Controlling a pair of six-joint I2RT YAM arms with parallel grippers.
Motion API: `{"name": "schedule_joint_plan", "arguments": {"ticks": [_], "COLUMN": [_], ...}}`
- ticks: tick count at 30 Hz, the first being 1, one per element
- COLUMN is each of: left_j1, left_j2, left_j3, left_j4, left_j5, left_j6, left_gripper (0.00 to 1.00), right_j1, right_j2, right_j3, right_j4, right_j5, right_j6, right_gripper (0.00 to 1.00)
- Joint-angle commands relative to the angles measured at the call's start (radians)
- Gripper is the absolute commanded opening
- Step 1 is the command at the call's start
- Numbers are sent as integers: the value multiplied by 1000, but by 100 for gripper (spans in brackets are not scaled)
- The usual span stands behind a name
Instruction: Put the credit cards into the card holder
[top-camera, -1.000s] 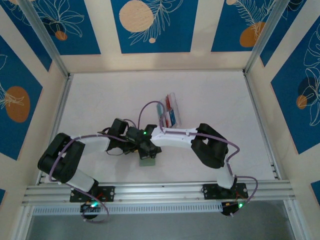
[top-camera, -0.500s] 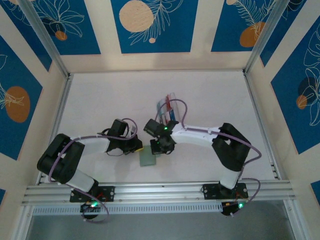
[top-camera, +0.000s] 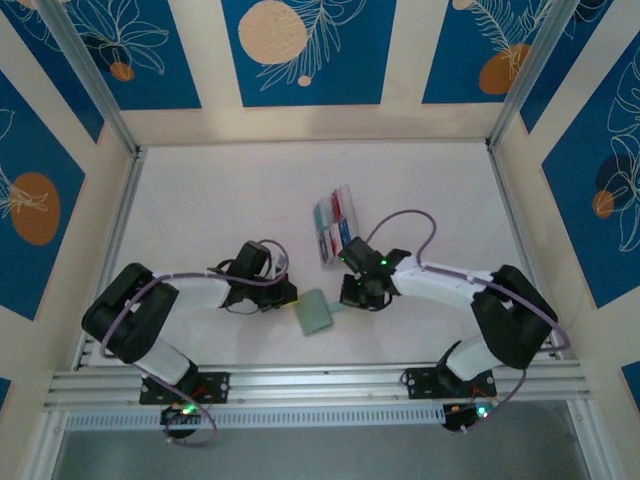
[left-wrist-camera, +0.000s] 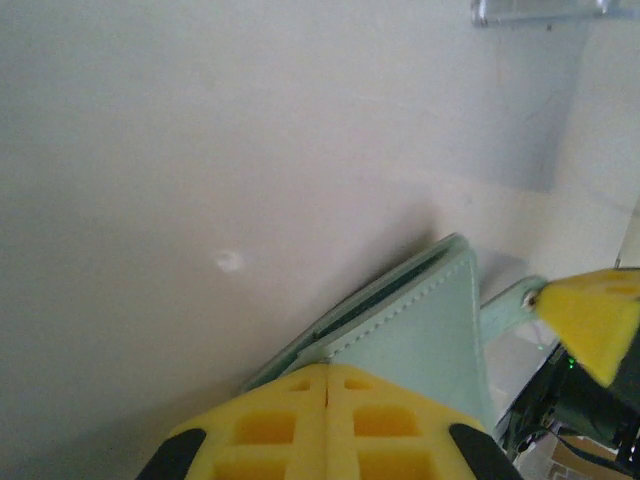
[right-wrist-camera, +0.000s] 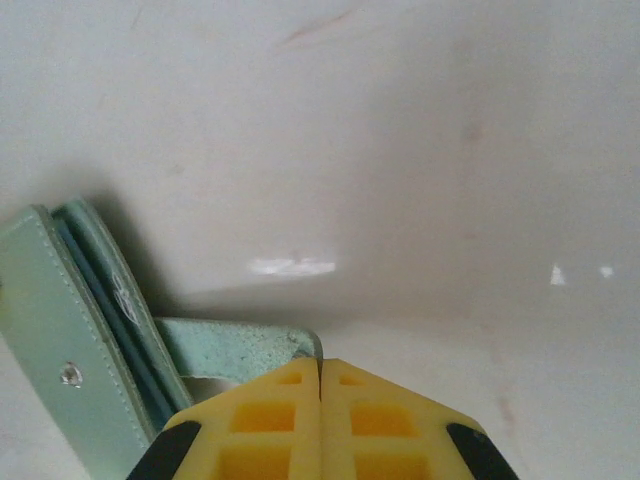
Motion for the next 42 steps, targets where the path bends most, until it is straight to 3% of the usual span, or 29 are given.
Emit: {"name": "schedule_joint_plan", "arguments": {"ticks": [1, 3, 9, 12, 16, 20, 23, 27, 33, 42], "left_j1": [-27, -42, -70, -78, -83, -84, -84, -84, -84, -84], "left_j2": [51, 83, 136, 132, 124, 123, 126, 134, 135, 148], "left_j3": [18, 34, 68, 72, 72, 61, 57, 53, 41, 36], "left_j4": [-73, -44, 10, 25, 28, 31, 33, 35, 38, 53], "left_j5": [-94, -94, -84, -78, -77, -77, -77, -74, -77, -76], "left_j6": [-24, -42, -70, -70, -61, -54, -50, -47, -44, -45], "left_gripper": [0, 0, 0, 0, 0, 0, 0, 0, 0, 0], "right_j1": [-55, -61, -18, 43, 125, 113, 95, 74, 48, 43], "right_j2": [-59, -72, -108, -129, -124, -54, 23, 124, 129, 180], "right_j3": [-54, -64, -16, 52, 130, 158, 174, 190, 162, 151], "right_j4": [-79, -85, -189, -259, -203, -62, -19, -29, -62, -31], "right_j5": [63, 76, 192, 274, 233, 6, -93, -116, -63, -145], "right_j6": [51, 51, 60, 47, -43, -132, -173, -195, -178, -191], "right_gripper": [0, 0, 36, 42, 41, 43, 45, 45, 45, 46]}}
